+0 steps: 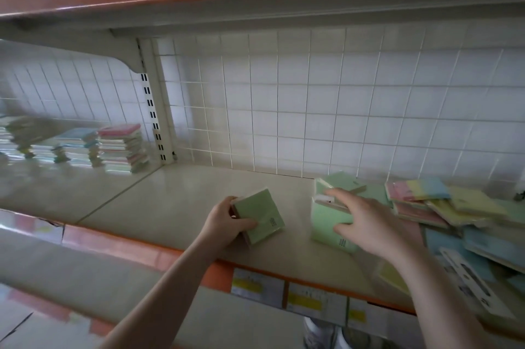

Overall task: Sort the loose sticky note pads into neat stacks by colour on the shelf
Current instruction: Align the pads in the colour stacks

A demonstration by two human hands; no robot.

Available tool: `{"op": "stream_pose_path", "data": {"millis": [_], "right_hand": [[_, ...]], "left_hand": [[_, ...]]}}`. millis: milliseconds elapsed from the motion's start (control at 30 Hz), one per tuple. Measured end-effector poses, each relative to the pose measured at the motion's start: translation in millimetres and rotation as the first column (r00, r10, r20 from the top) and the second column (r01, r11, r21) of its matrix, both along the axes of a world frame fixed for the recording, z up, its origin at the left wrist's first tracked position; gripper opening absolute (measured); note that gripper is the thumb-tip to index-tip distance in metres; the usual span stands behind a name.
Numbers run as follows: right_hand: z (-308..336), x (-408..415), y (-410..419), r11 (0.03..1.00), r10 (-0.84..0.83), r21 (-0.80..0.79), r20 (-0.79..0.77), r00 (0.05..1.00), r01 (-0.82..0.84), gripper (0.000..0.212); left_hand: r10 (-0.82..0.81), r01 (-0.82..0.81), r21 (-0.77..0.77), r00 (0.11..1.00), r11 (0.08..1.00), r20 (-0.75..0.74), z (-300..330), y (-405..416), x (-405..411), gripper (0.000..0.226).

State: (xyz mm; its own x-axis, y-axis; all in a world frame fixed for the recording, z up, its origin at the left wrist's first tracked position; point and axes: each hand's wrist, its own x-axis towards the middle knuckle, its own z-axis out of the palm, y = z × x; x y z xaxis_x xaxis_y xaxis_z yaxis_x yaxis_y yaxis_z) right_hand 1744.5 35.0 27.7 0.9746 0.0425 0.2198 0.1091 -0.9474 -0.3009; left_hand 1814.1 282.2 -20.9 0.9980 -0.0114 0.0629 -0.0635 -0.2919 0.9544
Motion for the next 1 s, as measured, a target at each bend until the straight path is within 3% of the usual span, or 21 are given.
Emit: {"op": "stream_pose_path", "data": {"millis": [133,267,367,500,567,667,867,1000], "right_hand": [[3.3,-1.3,8.6,1.000,-0.017,0.003,0.003,1.000,0.017,0.019],[3.0,3.4,18.2,0.997,-0.042,0.072,0.026,0.999,0.040,0.014],[-0.8,15.4,32.6,0.964,-0.078,0.259,0.042,0.996,0.065,0.015],[-6.3,39.5,75.5,0.856,-0.085,0.514,0.033,0.996,0.056,0.014],[-10.4,53.6,105.3,0.776,-0.093,0.629,0.025,0.995,0.057,0.014],[-15.5,74.6,158.1,0.645,-0.138,0.762,0.039,0.990,0.060,0.016],[-20.0,111.9,269.2,0.456,-0.185,0.887,0.024,0.982,0.065,0.010],[-20.9,131.1,321.0,0.394,-0.216,0.913,-0.024,0.976,0.109,0.013]], "left_hand": [[0.033,-0.031,-0.079,0.999,0.996,0.029,-1.6,6.3,0.0,0.040],[0.062,-0.053,-0.168,0.997,0.984,0.046,0.0,20.4,4.7,0.037],[0.081,-0.063,-0.208,0.994,0.976,0.079,3.6,40.4,8.6,0.026],[0.091,-0.057,-0.266,0.989,0.962,0.117,10.6,80.2,15.5,0.019],[0.084,-0.043,-0.277,0.987,0.960,0.137,15.9,106.2,18.8,0.007],[0.090,-0.049,-0.240,0.982,0.969,0.166,20.7,154.5,30.3,0.010],[0.069,-0.046,-0.122,0.979,0.991,0.193,33.6,264.5,74.3,0.016],[0.066,-0.056,-0.061,0.981,0.997,0.185,38.8,319.4,102.3,0.015]]}}
